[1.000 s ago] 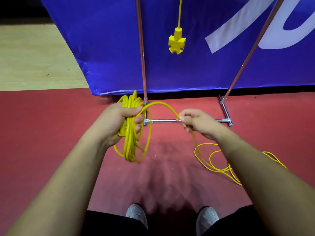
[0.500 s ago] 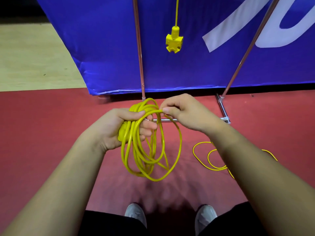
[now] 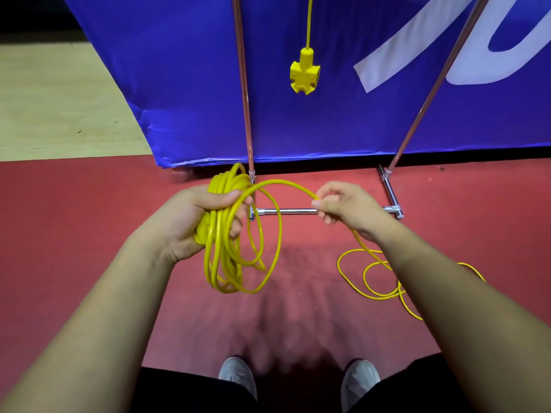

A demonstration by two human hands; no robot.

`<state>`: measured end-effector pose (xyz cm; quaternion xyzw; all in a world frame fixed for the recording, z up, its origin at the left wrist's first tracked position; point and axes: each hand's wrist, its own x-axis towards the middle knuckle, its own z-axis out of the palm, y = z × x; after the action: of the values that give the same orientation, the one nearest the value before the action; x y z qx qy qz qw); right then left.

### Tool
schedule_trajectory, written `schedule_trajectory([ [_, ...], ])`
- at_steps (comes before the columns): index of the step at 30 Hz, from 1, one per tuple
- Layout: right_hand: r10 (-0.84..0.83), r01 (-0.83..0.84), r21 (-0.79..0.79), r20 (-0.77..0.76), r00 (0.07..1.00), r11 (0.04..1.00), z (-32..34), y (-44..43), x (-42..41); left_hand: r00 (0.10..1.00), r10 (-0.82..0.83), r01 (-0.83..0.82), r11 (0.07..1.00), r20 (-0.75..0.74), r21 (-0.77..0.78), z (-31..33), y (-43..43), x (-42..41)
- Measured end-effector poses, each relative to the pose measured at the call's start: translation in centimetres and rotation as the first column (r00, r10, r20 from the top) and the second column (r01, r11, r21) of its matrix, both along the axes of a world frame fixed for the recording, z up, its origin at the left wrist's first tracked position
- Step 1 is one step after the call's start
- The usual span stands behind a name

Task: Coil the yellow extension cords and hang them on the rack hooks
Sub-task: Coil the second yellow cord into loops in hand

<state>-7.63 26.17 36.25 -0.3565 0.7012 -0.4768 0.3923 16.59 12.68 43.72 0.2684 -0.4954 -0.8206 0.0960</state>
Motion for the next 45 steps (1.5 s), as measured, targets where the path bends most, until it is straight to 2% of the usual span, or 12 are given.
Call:
schedule_trajectory([
  [3,-0.075,0.072,-0.114,-0.024,0.997,0.991,1.2,-0.8,0.3,0.998,-0.037,0.038,0.999,0.047,-0.016,-0.2,0.6,-0.1],
  [10,0.046,-0.073,-0.277,-0.105,0.993,0.958,5.5,-1.9,2.3,0.996,-0.021,0.034,0.987,-0.086,0.155,-0.2,-0.7,0.6],
  [15,0.045,-0.066,-0.240,-0.089,0.995,0.969,4.9,-1.4,0.4,0.994,0.042,-0.026,0.986,-0.096,0.163,0.3,-0.9,1.0],
  [18,0.088,-0.122,-0.150,-0.217,0.972,0.981,4.0,-0.6,-0.4,1.000,0.030,-0.031,0.985,0.008,0.169,0.2,-0.6,0.6],
  [22,0.203,-0.261,-0.170,-0.299,0.932,0.950,5.1,-1.4,2.2,0.990,-0.056,0.042,0.994,0.127,0.105,-0.3,0.2,0.0],
  [27,0.318,-0.405,-0.231,-0.336,0.887,0.885,6.2,-2.9,5.8,0.982,-0.180,0.177,0.983,0.057,0.046,-0.4,0.6,0.1],
  [30,0.283,-0.368,-0.250,-0.317,0.905,0.896,5.6,-3.0,5.4,0.985,-0.158,0.161,0.986,-0.074,0.043,-0.7,0.5,0.1],
  [34,0.332,-0.348,-0.006,-0.283,0.900,0.937,2.6,-1.5,2.2,0.986,-0.059,0.065,0.997,-0.157,0.032,-0.6,-0.3,0.1],
  [36,0.188,-0.193,-0.041,-0.091,0.978,0.980,1.5,-0.9,1.5,0.987,-0.095,0.095,0.995,-0.126,-0.005,-0.6,-0.6,0.3],
  [38,-0.010,0.024,-0.151,0.090,0.996,0.988,1.5,-1.2,1.4,0.988,-0.144,0.141,0.989,-0.056,-0.044,-0.7,-0.4,0.4],
  [40,-0.077,0.088,-0.211,0.060,0.995,0.973,2.1,-1.7,1.7,0.989,-0.149,0.149,0.988,-0.006,-0.049,-0.8,-0.1,0.3],
  [45,0.059,-0.094,-0.271,-0.132,0.989,0.958,3.6,-2.4,3.6,0.980,-0.200,0.200,0.979,-0.016,0.040,-0.8,-0.1,0.3],
])
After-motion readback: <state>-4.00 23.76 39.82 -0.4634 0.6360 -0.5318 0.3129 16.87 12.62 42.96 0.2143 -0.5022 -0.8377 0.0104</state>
